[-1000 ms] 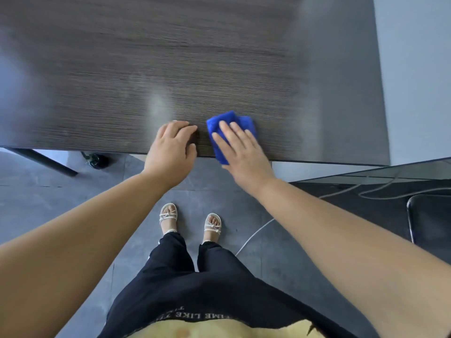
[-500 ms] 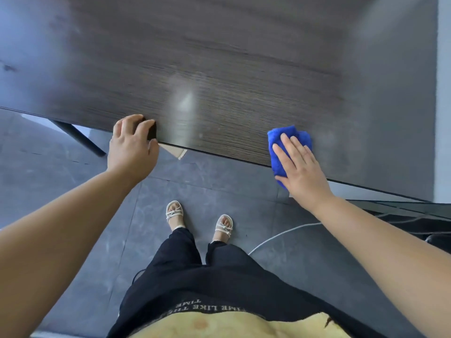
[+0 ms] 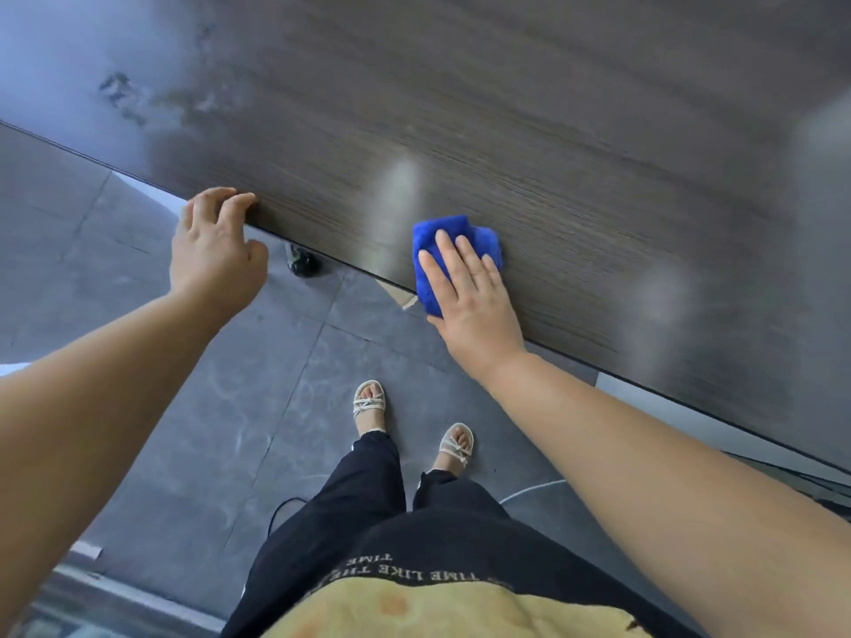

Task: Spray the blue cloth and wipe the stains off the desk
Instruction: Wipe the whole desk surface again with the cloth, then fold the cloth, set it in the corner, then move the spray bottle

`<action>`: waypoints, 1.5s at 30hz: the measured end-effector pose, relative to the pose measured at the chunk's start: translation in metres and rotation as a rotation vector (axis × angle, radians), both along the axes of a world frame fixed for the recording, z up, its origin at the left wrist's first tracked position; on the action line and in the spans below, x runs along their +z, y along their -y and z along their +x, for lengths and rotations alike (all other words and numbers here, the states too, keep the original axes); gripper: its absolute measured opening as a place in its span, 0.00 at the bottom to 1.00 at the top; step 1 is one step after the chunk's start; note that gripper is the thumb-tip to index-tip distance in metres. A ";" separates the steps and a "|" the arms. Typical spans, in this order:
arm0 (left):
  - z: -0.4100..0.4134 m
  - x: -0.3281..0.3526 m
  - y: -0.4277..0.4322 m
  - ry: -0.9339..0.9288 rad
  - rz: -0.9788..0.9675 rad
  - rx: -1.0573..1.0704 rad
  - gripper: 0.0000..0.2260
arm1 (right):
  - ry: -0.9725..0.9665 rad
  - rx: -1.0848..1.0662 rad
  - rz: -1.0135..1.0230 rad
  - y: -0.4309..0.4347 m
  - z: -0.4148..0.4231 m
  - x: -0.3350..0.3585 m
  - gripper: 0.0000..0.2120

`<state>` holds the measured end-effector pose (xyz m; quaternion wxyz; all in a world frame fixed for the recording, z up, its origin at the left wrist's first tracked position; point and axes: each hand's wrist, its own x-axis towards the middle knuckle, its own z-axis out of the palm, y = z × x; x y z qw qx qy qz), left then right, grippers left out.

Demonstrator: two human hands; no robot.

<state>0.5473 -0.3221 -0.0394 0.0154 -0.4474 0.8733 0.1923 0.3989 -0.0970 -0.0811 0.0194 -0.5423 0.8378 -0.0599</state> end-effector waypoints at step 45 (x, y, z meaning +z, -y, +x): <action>-0.082 0.058 0.012 -0.558 0.967 0.194 0.06 | 2.039 -0.811 -0.288 0.088 -0.078 0.116 0.40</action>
